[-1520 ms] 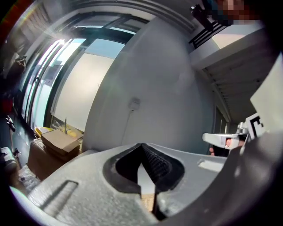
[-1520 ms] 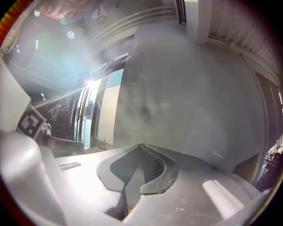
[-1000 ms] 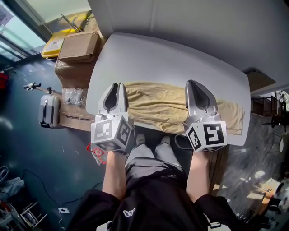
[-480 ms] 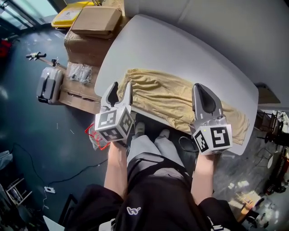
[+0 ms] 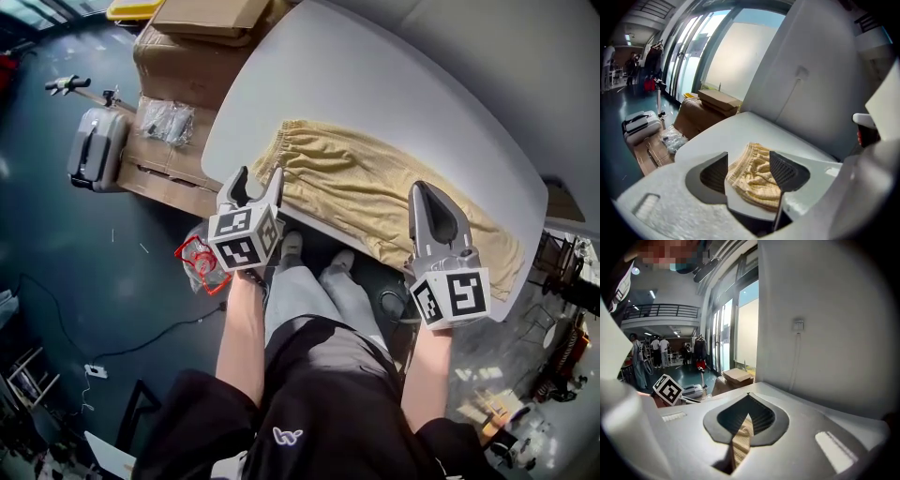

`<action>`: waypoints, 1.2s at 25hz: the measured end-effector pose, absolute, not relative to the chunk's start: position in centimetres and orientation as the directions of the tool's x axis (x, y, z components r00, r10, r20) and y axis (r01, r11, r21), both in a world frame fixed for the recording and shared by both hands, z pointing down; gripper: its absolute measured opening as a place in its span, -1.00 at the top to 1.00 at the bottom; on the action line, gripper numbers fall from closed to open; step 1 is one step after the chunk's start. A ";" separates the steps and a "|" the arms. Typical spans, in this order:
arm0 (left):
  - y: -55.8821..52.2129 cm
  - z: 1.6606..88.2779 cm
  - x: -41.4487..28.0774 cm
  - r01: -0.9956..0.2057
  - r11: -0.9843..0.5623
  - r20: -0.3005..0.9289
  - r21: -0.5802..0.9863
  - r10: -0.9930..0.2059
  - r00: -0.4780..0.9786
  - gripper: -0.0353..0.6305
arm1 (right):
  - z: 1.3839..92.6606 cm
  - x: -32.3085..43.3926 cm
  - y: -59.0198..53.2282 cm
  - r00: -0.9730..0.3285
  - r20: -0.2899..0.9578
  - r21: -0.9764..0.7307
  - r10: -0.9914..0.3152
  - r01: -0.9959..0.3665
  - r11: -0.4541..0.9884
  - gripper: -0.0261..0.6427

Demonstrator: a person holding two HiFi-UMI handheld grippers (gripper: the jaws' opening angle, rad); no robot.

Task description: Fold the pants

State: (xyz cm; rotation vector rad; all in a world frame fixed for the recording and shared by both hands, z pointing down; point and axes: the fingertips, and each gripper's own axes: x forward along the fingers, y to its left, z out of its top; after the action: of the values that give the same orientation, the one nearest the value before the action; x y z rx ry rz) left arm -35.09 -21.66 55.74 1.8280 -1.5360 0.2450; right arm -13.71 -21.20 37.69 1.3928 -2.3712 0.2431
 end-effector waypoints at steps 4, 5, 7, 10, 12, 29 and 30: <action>-21.2 58.9 -35.2 -0.908 -0.008 0.617 0.420 -0.730 0.292 0.03 | 39.1 -13.7 -21.0 -0.427 0.438 0.034 -0.791 -0.872 0.489 0.91; -21.1 59.4 -35.2 -0.905 0.000 0.626 0.425 -0.723 0.293 0.03 | 39.4 -13.7 -21.0 -0.425 0.444 0.031 -0.789 -0.873 0.487 0.91; -20.9 60.3 -35.3 -0.903 0.017 0.638 0.429 -0.713 0.290 0.03 | 40.1 -13.8 -20.9 -0.423 0.454 0.026 -0.784 -0.873 0.487 0.91; -20.8 61.2 -35.4 -0.901 0.039 0.654 0.432 -0.701 0.284 0.03 | 40.9 -13.9 -20.8 -0.423 0.467 0.020 -0.776 -0.873 0.488 0.91; -20.8 61.8 -35.3 -0.898 0.048 0.666 0.436 -0.689 0.286 0.03 | 41.0 -13.9 -20.7 -0.422 0.471 0.017 -0.775 -0.874 0.486 0.91; -21.3 61.3 -35.2 -0.886 0.066 0.626 0.459 -0.732 0.270 0.73 | 40.8 -12.6 -20.1 -0.403 0.461 0.014 -0.791 -0.887 0.461 0.91; -21.3 61.0 -35.2 -0.886 0.059 0.619 0.459 -0.737 0.272 0.73 | 40.7 -12.6 -20.0 -0.402 0.457 0.014 -0.793 -0.888 0.459 0.91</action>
State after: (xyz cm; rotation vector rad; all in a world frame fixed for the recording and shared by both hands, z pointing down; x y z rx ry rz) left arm -35.18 -21.31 60.95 1.7072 -1.4983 0.2258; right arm -12.56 -20.05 40.67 1.4137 -2.3126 0.3251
